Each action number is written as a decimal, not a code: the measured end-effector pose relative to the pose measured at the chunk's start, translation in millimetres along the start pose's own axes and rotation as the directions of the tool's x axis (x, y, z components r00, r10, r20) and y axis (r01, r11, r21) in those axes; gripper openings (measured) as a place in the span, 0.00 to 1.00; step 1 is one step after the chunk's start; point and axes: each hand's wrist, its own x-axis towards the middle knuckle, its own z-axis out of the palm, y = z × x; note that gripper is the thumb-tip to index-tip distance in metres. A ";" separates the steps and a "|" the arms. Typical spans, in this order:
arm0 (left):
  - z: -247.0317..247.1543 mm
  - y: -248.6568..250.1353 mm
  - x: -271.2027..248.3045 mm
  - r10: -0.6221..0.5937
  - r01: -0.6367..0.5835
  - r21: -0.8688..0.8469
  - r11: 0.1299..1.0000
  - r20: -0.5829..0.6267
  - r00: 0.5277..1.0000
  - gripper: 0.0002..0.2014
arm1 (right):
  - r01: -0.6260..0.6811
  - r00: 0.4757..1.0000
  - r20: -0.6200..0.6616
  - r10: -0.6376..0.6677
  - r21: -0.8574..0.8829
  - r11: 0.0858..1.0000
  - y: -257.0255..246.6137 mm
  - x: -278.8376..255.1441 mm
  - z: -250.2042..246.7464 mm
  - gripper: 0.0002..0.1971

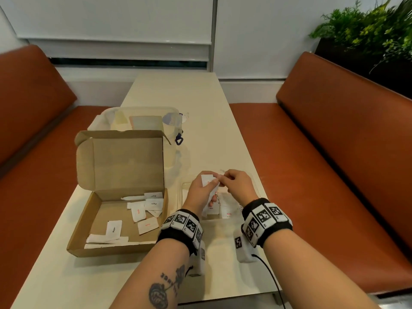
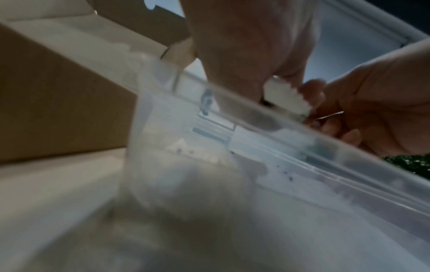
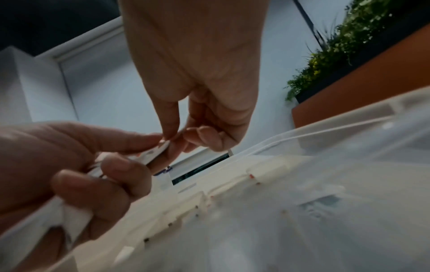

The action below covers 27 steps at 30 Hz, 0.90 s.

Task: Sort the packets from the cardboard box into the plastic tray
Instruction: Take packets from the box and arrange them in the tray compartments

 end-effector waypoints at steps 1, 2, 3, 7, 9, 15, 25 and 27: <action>-1.8 2.4 0.3 0.003 -0.003 0.009 1.000 -0.001 1.000 0.03 | 0.002 1.000 -0.007 -0.001 0.043 0.999 -1.9 0.7 1.2 0.12; -4.0 4.8 0.9 0.000 0.000 0.013 1.000 -0.013 1.000 0.03 | 0.002 1.000 -0.015 -0.001 0.082 0.997 -3.4 1.3 2.8 0.10; -6.5 6.9 1.6 -0.008 0.008 0.013 1.000 -0.035 0.999 0.04 | 0.001 1.000 -0.031 0.002 0.121 0.993 -4.5 1.8 4.5 0.10; -18.9 9.8 3.7 -0.046 0.044 -0.012 0.999 -0.219 0.975 0.06 | -0.017 0.989 -0.131 0.063 0.326 0.945 -8.6 5.2 6.4 0.06; -26.3 8.6 3.6 -0.047 0.054 0.017 0.998 -0.287 0.957 0.06 | -0.028 0.984 -0.147 0.099 0.423 0.906 -11.0 5.7 5.5 0.03; -25.7 16.4 2.2 -0.081 0.070 -0.059 0.996 -0.212 0.974 0.07 | 0.120 0.991 -0.113 -0.074 0.477 0.871 -15.3 -5.0 2.9 0.05; -16.7 28.2 8.0 -0.019 0.010 -0.035 0.999 -0.258 0.966 0.07 | 0.056 0.995 0.062 -0.079 0.321 0.945 -2.2 -20.5 2.3 0.14; -14.5 28.2 7.7 -0.003 -0.007 -0.038 0.999 -0.269 0.963 0.07 | 0.059 0.998 -0.002 -0.063 0.354 0.934 -2.6 -18.4 1.3 0.05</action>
